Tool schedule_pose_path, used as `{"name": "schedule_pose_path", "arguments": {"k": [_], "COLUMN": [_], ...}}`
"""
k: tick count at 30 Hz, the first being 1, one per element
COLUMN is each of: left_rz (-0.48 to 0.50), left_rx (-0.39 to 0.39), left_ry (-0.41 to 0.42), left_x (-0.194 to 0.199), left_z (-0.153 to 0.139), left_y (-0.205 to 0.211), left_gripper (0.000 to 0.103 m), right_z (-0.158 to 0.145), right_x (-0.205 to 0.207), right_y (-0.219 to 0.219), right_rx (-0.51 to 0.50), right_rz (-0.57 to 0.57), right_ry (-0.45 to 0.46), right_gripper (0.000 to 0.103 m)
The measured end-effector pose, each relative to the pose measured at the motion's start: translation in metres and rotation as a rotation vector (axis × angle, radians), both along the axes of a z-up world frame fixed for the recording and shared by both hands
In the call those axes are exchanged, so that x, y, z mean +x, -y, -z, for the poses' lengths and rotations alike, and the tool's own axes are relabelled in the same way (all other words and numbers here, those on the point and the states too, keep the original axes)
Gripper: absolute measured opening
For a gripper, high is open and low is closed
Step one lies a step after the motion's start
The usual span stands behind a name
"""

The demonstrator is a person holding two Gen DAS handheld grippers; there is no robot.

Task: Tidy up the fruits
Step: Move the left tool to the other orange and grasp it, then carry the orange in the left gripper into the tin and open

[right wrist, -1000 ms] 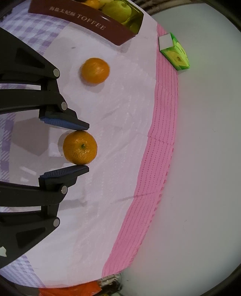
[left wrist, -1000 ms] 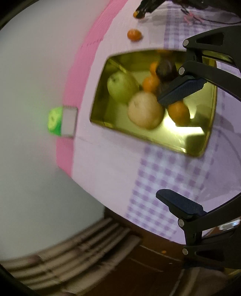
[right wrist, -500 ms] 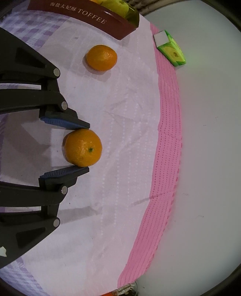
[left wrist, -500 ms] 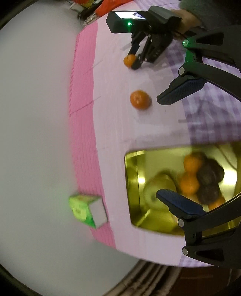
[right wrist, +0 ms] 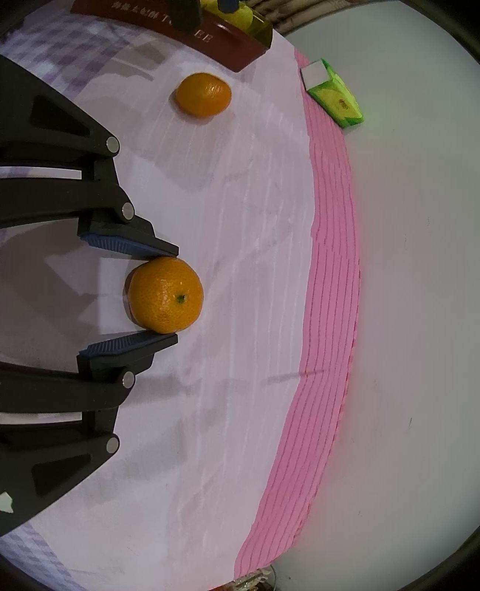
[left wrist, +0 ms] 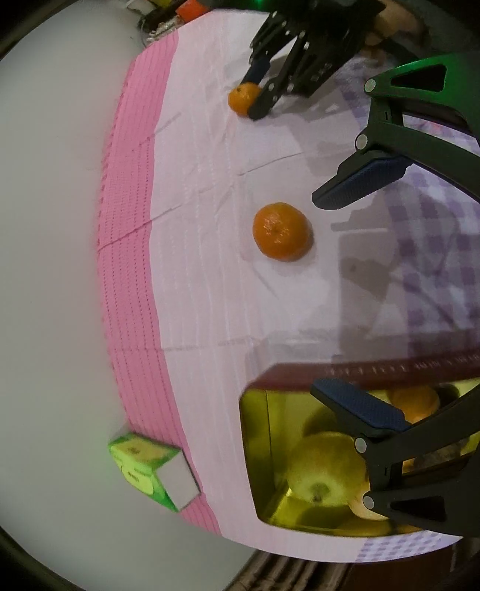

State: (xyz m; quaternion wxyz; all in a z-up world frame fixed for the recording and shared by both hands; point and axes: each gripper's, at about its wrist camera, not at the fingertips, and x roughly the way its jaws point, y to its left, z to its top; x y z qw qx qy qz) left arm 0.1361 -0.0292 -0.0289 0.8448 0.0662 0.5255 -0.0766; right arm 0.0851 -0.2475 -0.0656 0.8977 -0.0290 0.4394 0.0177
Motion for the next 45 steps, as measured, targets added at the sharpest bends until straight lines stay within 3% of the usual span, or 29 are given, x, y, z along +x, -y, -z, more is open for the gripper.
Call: {"name": "schedule_pose_path", "arguments": {"k": [10,17,21,27,45], "left_rz": [0.051,0.049,0.067,0.072,0.050], "left_rx": [0.011,-0.019,-0.019,-0.044,-0.075], "left_ry": [-0.001,-0.038,-0.041,-0.056,-0.064], "left_x": [0.021,0.035,0.037,0.037,0.008], "left_z": [0.022,0.031,0.034,0.037,0.027], "left_y": [0.025,0.029,0.034,0.035,0.023], "left_gripper": [0.088,0.074,0.056,0.044,0.043], "right_z": [0.000,0.000,0.000,0.000,0.003], "right_x": [0.001,0.000,-0.001,-0.001,0.002], "right_y": [0.005,0.008,0.011,0.010,0.006], "right_rx": [0.025,0.049,0.061,0.057,0.033], "right_rz": [-0.002,-0.003,-0.002,-0.002,-0.003], "right_ry": [0.000,0.002,0.003,0.002,0.000], "right_gripper": [0.038,0.039,0.039,0.039,0.039]}}
